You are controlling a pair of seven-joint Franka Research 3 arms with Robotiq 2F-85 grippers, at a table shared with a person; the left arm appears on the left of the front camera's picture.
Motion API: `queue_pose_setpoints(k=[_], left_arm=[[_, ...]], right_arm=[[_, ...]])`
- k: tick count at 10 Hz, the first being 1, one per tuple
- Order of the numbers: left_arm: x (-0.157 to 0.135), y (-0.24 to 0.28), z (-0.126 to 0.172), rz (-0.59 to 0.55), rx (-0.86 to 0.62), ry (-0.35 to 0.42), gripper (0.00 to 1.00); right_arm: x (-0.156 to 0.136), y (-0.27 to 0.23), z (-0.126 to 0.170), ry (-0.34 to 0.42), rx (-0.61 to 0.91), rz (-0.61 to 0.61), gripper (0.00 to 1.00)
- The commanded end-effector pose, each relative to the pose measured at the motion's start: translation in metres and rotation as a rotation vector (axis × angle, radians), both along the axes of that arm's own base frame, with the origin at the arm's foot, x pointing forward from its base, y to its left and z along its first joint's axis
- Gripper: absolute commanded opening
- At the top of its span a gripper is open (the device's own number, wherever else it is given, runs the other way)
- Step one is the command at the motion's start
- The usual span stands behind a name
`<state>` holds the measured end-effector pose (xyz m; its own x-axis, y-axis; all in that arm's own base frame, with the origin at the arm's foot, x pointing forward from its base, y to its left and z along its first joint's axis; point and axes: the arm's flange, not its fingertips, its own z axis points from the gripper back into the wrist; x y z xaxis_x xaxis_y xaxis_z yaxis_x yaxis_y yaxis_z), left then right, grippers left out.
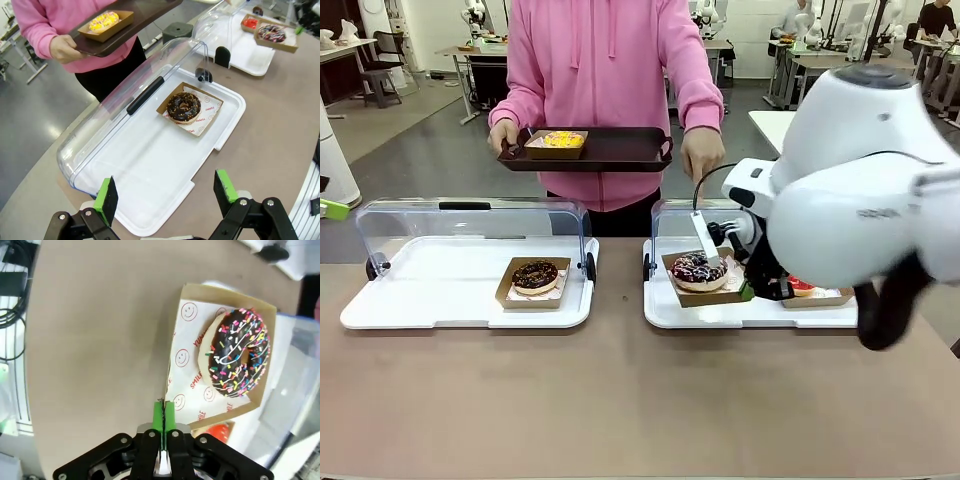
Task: Provide the desired donut to the person.
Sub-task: Pick up and lift the Paper togo box containing the Donut pointed at by the person.
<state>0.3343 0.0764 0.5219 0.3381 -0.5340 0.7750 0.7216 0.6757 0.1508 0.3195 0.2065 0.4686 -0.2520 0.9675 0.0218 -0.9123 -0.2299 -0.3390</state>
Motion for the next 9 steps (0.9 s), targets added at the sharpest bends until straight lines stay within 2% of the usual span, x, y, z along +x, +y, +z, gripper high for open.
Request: queue_pose_setpoints(k=[1, 3, 4, 5, 6, 7, 9], left_arm=[[-0.004, -0.003, -0.004, 0.017, 0.007, 0.009, 1.00], [-0.004, -0.003, -0.004, 0.017, 0.007, 0.009, 1.00], [-0.004, -0.003, -0.004, 0.017, 0.007, 0.009, 1.00], [-0.004, -0.003, -0.004, 0.017, 0.007, 0.009, 1.00], [-0.004, -0.003, -0.004, 0.017, 0.007, 0.009, 1.00], [-0.004, -0.003, -0.004, 0.017, 0.007, 0.009, 1.00], [-0.004, -0.003, -0.004, 0.017, 0.007, 0.009, 1.00]], right_arm=[[-0.037, -0.002, 0.036, -0.062, -0.017, -0.025, 0.00], [-0.056, -0.004, 0.075, -0.119, -0.020, -0.036, 0.00], [-0.059, -0.007, 0.083, -0.135, -0.019, -0.047, 0.00], [-0.052, -0.009, 0.084, -0.124, -0.018, -0.038, 0.00], [-0.036, -0.010, 0.081, -0.149, 0.029, -0.055, 0.00], [-0.062, -0.009, 0.089, -0.137, -0.005, -0.029, 0.00], [-0.062, -0.009, 0.089, -0.137, -0.005, -0.029, 0.00]])
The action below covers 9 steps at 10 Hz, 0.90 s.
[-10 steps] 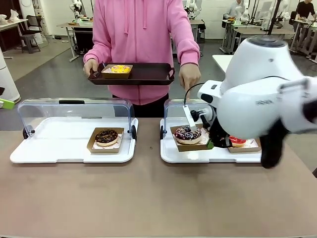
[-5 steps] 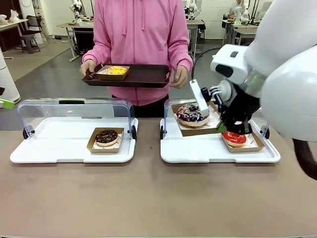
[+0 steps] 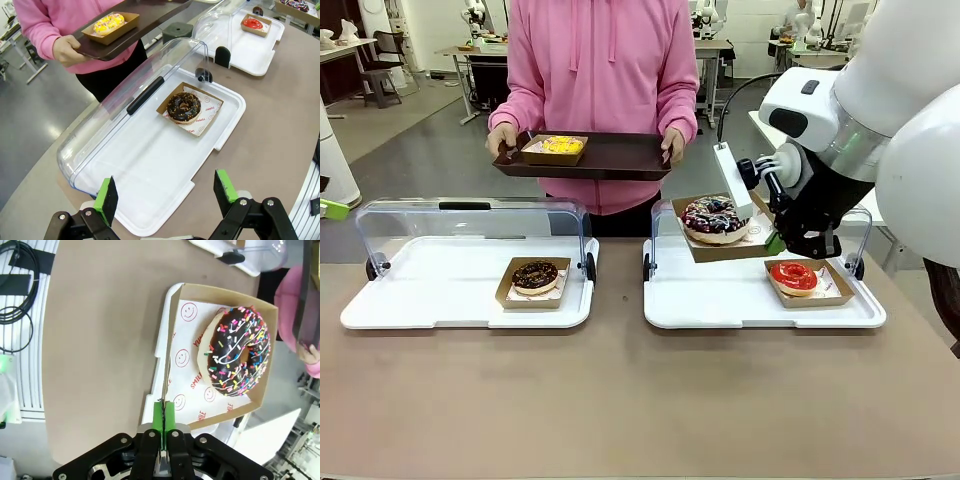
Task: Provide the desired donut to the person.
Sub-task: Pick up and lift the Paper togo box containing the Donut pointed at by the person, then place the picked Paper togo box onto the Handle tray extended by the person.
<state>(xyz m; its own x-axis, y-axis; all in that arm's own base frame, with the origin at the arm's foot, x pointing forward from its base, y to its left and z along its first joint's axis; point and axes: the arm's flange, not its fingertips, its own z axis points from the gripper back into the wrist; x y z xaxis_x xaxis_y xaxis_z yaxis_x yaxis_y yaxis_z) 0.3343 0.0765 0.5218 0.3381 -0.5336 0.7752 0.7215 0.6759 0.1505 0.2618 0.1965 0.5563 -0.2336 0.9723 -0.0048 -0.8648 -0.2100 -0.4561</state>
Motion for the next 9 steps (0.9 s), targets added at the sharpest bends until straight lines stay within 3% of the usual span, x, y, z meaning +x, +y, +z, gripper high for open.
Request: queue_pose_setpoints(k=[1, 9], left_arm=[[-0.0037, -0.0032, -0.0037, 0.016, 0.008, 0.009, 1.00], [-0.0037, -0.0032, -0.0037, 0.016, 0.008, 0.009, 1.00]], right_arm=[[-0.0043, 0.0008, 0.0010, -0.007, -0.010, -0.010, 0.00], [-0.0043, 0.0008, 0.0010, -0.007, -0.010, -0.010, 0.00]])
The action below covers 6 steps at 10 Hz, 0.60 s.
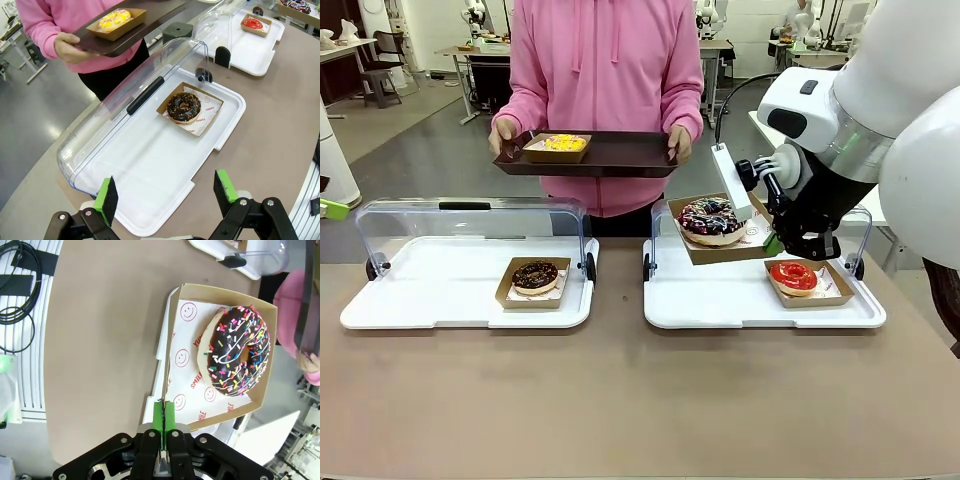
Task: Provide the desired donut to the person.
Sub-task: Place the picked Paper togo box onto the Handle tray extended by the person.
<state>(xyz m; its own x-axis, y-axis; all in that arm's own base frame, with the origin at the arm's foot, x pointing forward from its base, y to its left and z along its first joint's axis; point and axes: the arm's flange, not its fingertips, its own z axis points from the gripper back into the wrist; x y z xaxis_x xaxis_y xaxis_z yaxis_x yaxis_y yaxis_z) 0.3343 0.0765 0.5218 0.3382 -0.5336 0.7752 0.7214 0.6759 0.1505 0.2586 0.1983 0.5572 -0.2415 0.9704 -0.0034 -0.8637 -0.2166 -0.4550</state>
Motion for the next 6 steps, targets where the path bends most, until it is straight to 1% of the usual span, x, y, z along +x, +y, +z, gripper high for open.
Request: queue_pose_setpoints(k=[1, 6], left_arm=[[-0.0037, -0.0033, -0.0037, 0.016, 0.008, 0.009, 1.00], [-0.0037, -0.0033, -0.0037, 0.016, 0.008, 0.009, 1.00]], right_arm=[[-0.0011, -0.0009, 0.0001, -0.009, -0.011, -0.018, 0.00], [-0.0011, -0.0009, 0.0001, -0.009, -0.011, -0.018, 0.00]])
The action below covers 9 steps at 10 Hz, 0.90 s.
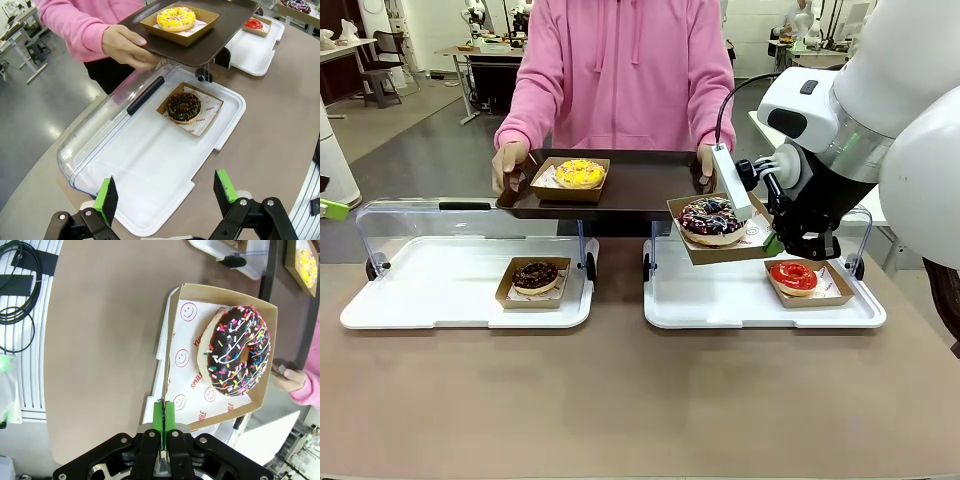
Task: Provide the desired donut to the person.
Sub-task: Place the picked Paper togo box onto the Handle tray extended by the person.
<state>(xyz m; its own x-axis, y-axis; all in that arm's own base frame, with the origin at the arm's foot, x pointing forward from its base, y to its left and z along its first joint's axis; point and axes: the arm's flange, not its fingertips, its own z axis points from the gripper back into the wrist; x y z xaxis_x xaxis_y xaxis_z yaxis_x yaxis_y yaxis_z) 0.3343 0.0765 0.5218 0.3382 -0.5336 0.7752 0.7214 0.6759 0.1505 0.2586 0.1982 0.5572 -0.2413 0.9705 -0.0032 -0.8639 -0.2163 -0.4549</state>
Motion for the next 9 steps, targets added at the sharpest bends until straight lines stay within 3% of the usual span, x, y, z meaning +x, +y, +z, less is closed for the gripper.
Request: queue_pose_setpoints(k=[1, 9], left_arm=[[-0.0037, -0.0033, -0.0037, 0.016, 0.008, 0.009, 1.00], [-0.0037, -0.0033, -0.0037, 0.016, 0.008, 0.009, 1.00]], right_arm=[[-0.0011, -0.0009, 0.0001, -0.009, -0.011, -0.018, 0.00], [0.0001, -0.0002, 0.0000, 0.000, 0.000, 0.000, 0.01]])
